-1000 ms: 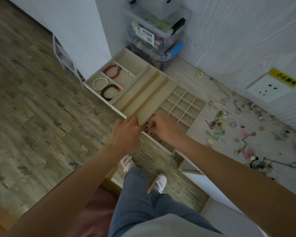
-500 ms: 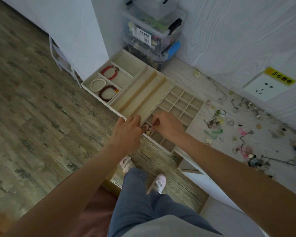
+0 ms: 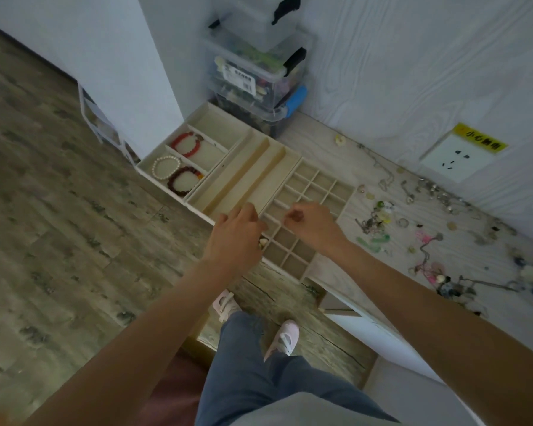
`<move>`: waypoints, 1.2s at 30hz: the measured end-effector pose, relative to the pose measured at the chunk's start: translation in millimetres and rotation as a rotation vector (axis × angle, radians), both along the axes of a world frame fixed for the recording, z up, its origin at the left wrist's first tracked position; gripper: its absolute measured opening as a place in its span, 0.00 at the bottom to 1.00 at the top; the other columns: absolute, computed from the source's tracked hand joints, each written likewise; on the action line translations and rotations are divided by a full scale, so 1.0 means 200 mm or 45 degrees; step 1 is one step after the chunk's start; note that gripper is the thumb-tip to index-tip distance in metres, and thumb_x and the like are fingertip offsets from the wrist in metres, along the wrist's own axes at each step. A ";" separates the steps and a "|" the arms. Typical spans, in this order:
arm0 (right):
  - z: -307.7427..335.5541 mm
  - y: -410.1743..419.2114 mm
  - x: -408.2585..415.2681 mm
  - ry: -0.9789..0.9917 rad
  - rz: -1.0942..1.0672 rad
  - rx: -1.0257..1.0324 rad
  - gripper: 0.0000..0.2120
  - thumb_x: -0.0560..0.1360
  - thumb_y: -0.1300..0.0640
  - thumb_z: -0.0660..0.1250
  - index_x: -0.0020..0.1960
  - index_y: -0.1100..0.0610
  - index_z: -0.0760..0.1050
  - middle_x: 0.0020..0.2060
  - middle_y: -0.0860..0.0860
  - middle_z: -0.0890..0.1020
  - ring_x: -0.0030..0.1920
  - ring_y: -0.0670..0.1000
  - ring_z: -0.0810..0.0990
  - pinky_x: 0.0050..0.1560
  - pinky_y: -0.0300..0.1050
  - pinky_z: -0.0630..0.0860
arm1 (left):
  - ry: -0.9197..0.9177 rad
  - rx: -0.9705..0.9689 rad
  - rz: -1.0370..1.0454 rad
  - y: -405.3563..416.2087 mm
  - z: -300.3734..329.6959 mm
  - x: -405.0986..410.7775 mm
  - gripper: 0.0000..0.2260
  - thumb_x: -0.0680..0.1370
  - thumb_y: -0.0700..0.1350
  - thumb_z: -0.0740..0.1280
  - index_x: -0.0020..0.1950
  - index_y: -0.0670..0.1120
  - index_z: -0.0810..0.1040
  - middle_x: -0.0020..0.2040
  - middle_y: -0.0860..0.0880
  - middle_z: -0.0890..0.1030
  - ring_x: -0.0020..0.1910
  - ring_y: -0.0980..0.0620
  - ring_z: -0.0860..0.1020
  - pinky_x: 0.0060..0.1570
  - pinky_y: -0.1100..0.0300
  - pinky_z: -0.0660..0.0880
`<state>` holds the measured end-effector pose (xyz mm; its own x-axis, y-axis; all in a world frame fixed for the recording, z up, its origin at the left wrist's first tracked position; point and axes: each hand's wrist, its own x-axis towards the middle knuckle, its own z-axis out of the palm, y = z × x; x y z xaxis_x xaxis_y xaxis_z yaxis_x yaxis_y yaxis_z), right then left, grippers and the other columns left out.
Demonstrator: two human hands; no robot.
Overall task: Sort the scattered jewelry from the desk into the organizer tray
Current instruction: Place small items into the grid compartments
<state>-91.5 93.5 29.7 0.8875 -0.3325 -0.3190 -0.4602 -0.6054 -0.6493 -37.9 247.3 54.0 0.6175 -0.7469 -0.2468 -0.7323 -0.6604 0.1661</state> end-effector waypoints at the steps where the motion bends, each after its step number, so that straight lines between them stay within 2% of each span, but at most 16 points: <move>1: 0.01 -0.04 -0.03 -0.004 -0.046 0.018 0.08 0.76 0.58 0.65 0.47 0.62 0.80 0.44 0.55 0.82 0.44 0.51 0.80 0.46 0.42 0.74 | 0.003 -0.017 -0.014 -0.04 0.01 0.00 0.20 0.75 0.40 0.62 0.66 0.52 0.73 0.61 0.49 0.68 0.62 0.48 0.68 0.58 0.54 0.64; 3: 0.02 -0.13 -0.09 -0.013 -0.164 0.049 0.08 0.76 0.60 0.64 0.47 0.63 0.80 0.42 0.55 0.82 0.43 0.51 0.80 0.43 0.38 0.77 | -0.007 -0.041 -0.061 -0.15 0.02 -0.01 0.18 0.75 0.39 0.61 0.65 0.50 0.74 0.61 0.48 0.68 0.62 0.47 0.68 0.58 0.53 0.65; 5: 0.02 -0.22 -0.18 0.022 -0.222 -0.009 0.08 0.76 0.60 0.63 0.48 0.61 0.80 0.43 0.53 0.81 0.43 0.50 0.79 0.37 0.33 0.72 | -0.010 -0.064 -0.115 -0.26 0.02 -0.03 0.16 0.76 0.38 0.61 0.63 0.48 0.75 0.61 0.46 0.69 0.61 0.46 0.68 0.59 0.53 0.66; 8: 0.01 -0.35 -0.31 0.030 -0.363 -0.024 0.09 0.76 0.61 0.63 0.52 0.61 0.80 0.51 0.55 0.82 0.52 0.53 0.79 0.48 0.39 0.71 | 0.037 -0.108 -0.188 -0.45 -0.01 -0.07 0.13 0.76 0.38 0.60 0.60 0.44 0.75 0.61 0.45 0.70 0.61 0.45 0.69 0.59 0.53 0.68; 10: -0.02 -0.44 -0.42 0.035 -0.480 -0.082 0.11 0.77 0.61 0.63 0.58 0.60 0.78 0.57 0.55 0.79 0.59 0.54 0.76 0.54 0.38 0.67 | 0.082 -0.130 -0.276 -0.59 -0.05 -0.11 0.13 0.77 0.38 0.59 0.60 0.43 0.75 0.61 0.45 0.70 0.61 0.45 0.70 0.59 0.53 0.69; 12: -0.06 -0.53 -0.55 0.106 -0.523 -0.202 0.18 0.77 0.58 0.63 0.67 0.57 0.71 0.66 0.55 0.71 0.67 0.54 0.68 0.61 0.39 0.62 | 0.153 -0.133 -0.374 -0.72 -0.09 -0.16 0.16 0.78 0.38 0.57 0.65 0.44 0.73 0.64 0.46 0.70 0.63 0.46 0.70 0.60 0.52 0.69; 14: -0.10 -0.60 -0.67 0.205 -0.497 -0.270 0.26 0.78 0.56 0.61 0.74 0.55 0.59 0.74 0.54 0.59 0.74 0.53 0.57 0.70 0.43 0.56 | 0.206 -0.115 -0.502 -0.83 -0.15 -0.19 0.19 0.79 0.38 0.57 0.70 0.45 0.68 0.70 0.46 0.67 0.67 0.46 0.68 0.63 0.54 0.67; 17: -0.18 -0.67 -0.81 0.361 -0.432 -0.333 0.34 0.77 0.49 0.59 0.77 0.55 0.47 0.77 0.54 0.46 0.76 0.53 0.47 0.74 0.45 0.48 | 0.170 -0.074 -0.651 -0.94 -0.25 -0.24 0.22 0.80 0.42 0.58 0.75 0.46 0.60 0.74 0.47 0.62 0.70 0.47 0.65 0.66 0.54 0.65; 21: -0.23 -0.68 -0.90 0.294 -0.375 -0.344 0.34 0.78 0.53 0.61 0.77 0.53 0.46 0.76 0.57 0.44 0.76 0.54 0.48 0.73 0.45 0.51 | -0.007 0.055 -0.616 -1.02 -0.30 -0.29 0.21 0.83 0.42 0.52 0.76 0.47 0.55 0.75 0.50 0.59 0.69 0.48 0.65 0.61 0.55 0.67; 26: -0.23 -0.67 -0.94 0.192 -0.354 -0.363 0.31 0.80 0.56 0.58 0.77 0.56 0.45 0.76 0.54 0.43 0.77 0.50 0.46 0.73 0.40 0.49 | -0.162 0.019 -0.590 -1.07 -0.29 -0.33 0.20 0.79 0.39 0.56 0.72 0.47 0.62 0.67 0.46 0.70 0.63 0.45 0.70 0.58 0.52 0.67; 28: -0.24 -0.67 -0.95 0.159 -0.355 -0.359 0.31 0.80 0.57 0.57 0.77 0.57 0.44 0.76 0.53 0.42 0.77 0.49 0.45 0.73 0.38 0.49 | -0.286 -0.077 -0.630 -1.08 -0.28 -0.35 0.18 0.75 0.40 0.63 0.66 0.48 0.71 0.58 0.46 0.77 0.57 0.45 0.76 0.53 0.51 0.72; 29: -0.25 -0.66 -0.96 0.148 -0.348 -0.357 0.31 0.80 0.58 0.57 0.77 0.57 0.43 0.76 0.53 0.42 0.77 0.49 0.44 0.72 0.37 0.48 | -0.325 -0.116 -0.648 -1.09 -0.28 -0.36 0.18 0.72 0.40 0.68 0.61 0.49 0.76 0.51 0.47 0.81 0.50 0.45 0.79 0.47 0.52 0.74; 30: -0.25 -0.66 -0.97 0.142 -0.334 -0.357 0.31 0.80 0.58 0.56 0.77 0.57 0.43 0.76 0.53 0.42 0.77 0.49 0.44 0.73 0.37 0.48 | -0.366 -0.137 -0.677 -1.10 -0.29 -0.36 0.18 0.67 0.40 0.73 0.56 0.50 0.79 0.44 0.48 0.82 0.44 0.46 0.81 0.40 0.54 0.75; 32: -0.26 -0.66 -0.98 0.125 -0.293 -0.346 0.30 0.80 0.59 0.56 0.76 0.59 0.44 0.76 0.54 0.42 0.77 0.50 0.44 0.74 0.39 0.48 | -0.415 -0.166 -0.716 -1.13 -0.30 -0.37 0.20 0.60 0.40 0.77 0.50 0.50 0.82 0.37 0.48 0.81 0.37 0.47 0.81 0.34 0.56 0.75; 34: -0.27 -0.67 -0.99 0.116 -0.259 -0.345 0.30 0.80 0.59 0.56 0.76 0.60 0.44 0.76 0.55 0.43 0.77 0.52 0.44 0.76 0.41 0.48 | -0.454 -0.195 -0.757 -1.15 -0.31 -0.38 0.20 0.55 0.39 0.79 0.46 0.49 0.83 0.34 0.48 0.79 0.33 0.47 0.80 0.32 0.58 0.74; 36: -0.28 -0.68 -0.99 0.133 -0.244 -0.355 0.30 0.81 0.59 0.56 0.76 0.60 0.43 0.76 0.55 0.42 0.77 0.51 0.43 0.75 0.39 0.46 | -0.466 -0.181 -0.766 -1.17 -0.28 -0.40 0.19 0.56 0.39 0.78 0.46 0.49 0.83 0.35 0.48 0.79 0.34 0.47 0.80 0.33 0.57 0.74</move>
<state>-290.4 -43.1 -25.5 0.7680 -0.5769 -0.2783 -0.6378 -0.6492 -0.4144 -117.0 13.0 -2.4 0.1133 -0.9933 0.0223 -0.9877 -0.1151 -0.1056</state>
